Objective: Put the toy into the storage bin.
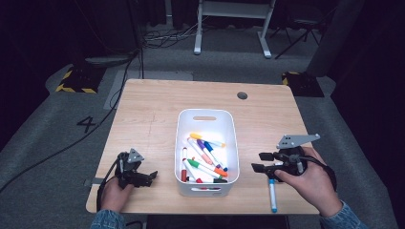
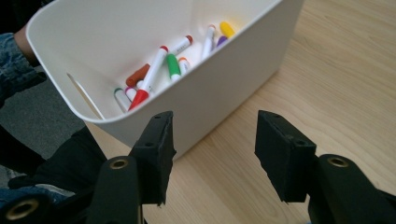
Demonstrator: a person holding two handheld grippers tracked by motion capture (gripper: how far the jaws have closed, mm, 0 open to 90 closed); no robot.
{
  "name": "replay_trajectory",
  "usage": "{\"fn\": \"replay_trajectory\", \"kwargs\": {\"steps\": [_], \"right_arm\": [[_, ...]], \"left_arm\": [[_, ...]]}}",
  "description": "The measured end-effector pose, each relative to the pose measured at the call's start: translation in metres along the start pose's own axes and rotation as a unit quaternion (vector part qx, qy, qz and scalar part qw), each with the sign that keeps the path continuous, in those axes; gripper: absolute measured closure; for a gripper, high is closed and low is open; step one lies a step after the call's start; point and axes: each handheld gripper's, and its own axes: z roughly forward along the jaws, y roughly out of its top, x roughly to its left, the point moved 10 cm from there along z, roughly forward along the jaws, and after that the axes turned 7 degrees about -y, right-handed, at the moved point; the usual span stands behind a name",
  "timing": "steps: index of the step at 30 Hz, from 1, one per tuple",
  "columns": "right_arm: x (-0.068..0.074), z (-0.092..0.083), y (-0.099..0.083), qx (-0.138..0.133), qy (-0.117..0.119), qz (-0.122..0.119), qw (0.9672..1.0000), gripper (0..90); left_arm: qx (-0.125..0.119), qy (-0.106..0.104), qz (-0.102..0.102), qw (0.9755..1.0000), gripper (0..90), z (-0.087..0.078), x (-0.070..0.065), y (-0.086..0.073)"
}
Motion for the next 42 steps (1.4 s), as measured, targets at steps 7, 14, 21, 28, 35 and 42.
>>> {"fn": "replay_trajectory", "kwargs": {"steps": [7, 14, 21, 28, 35, 42], "right_arm": [[-0.018, -0.006, -0.030, 0.015, -0.021, 0.025, 0.9994, 47.5], [-0.038, -0.006, -0.067, 0.039, -0.045, 0.058, 0.9966, 47.4], [-0.044, 0.002, -0.092, 0.055, -0.052, 0.069, 0.9947, 47.5], [-0.045, 0.017, -0.118, 0.076, -0.049, 0.081, 0.9926, 47.5], [-0.045, 0.035, -0.137, 0.092, -0.052, 0.089, 0.9904, 48.5], [-0.047, 0.048, -0.153, 0.116, -0.063, 0.082, 0.9879, 56.6]], "left_arm": [[0.000, 0.000, 0.000, 1.0000, 0.0, 0.000, 0.000, 0.000], [0.000, 0.003, 0.002, 1.0000, 0.0, 0.000, 0.001, 0.000], [0.001, 0.003, 0.001, 1.0000, 0.0, -0.001, 0.001, 0.000], [0.001, 0.003, 0.002, 1.0000, 0.0, -0.001, 0.000, 0.000], [0.000, 0.002, 0.002, 1.0000, 0.0, -0.001, 0.000, 0.000], [0.000, -0.001, 0.000, 1.0000, 0.0, 0.000, -0.001, -0.001]]}}
